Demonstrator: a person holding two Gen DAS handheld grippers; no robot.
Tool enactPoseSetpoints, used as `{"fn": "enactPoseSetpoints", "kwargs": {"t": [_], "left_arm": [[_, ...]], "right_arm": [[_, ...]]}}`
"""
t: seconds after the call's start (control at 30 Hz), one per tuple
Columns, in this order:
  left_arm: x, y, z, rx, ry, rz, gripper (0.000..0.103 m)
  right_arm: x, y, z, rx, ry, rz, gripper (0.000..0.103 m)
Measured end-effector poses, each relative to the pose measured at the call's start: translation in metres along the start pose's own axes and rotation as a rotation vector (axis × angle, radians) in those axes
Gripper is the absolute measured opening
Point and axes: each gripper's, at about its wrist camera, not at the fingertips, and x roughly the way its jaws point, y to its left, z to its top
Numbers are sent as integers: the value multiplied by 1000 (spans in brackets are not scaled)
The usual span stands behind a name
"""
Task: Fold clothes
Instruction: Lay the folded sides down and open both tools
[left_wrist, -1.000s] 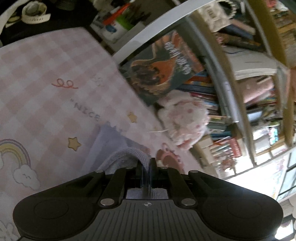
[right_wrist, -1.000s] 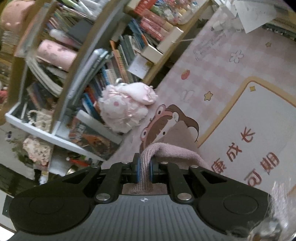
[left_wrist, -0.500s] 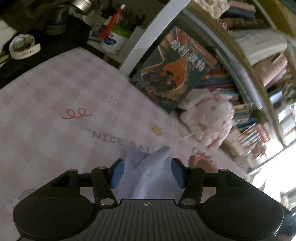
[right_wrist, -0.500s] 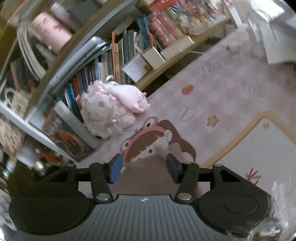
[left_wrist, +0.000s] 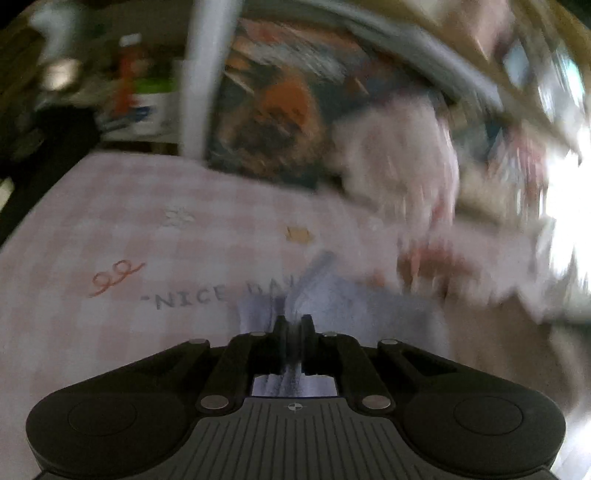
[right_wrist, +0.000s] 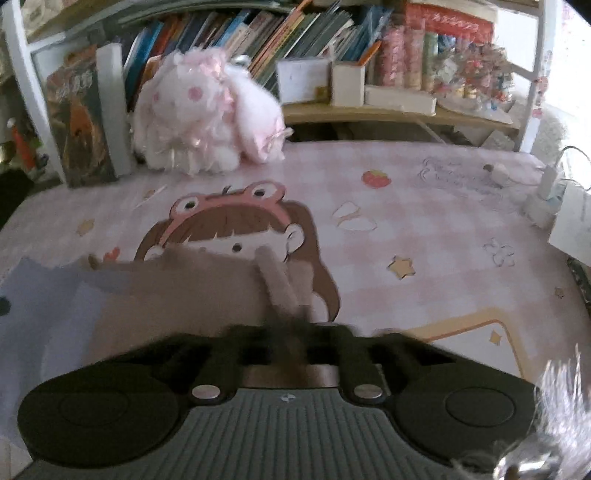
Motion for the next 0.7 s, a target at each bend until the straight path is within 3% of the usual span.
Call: {"fn": "enactPoseSetpoints", "kwargs": {"t": [0.1,0.17,0.27,0.47,0.5,0.63,0.7], "left_arm": [[14,21,-2,-85,57,19,6],[22,24,-3,-88,91,22,7],[23,23,-3,-68,91,29,14],[10,21,-2,-66,33,45,24],[3,19,-1,-64,6,48,26],[-22,7,-3,-25,-66,58,28],[-31,1,-5,-1,-81,66,28]], "right_arm": [[-8,-16,4,92,-33,8,3],[6,-19,0,86,15,-5,3],[25,-16,-8,62,66,-23,3],[23,-13,-9,59,48,-52,5],[17,-13,-8,59,28,-54,7],[-10,-9,-8,42,-31,-41,33],[-19,-8,-11,28,-35,-32,35]]}}
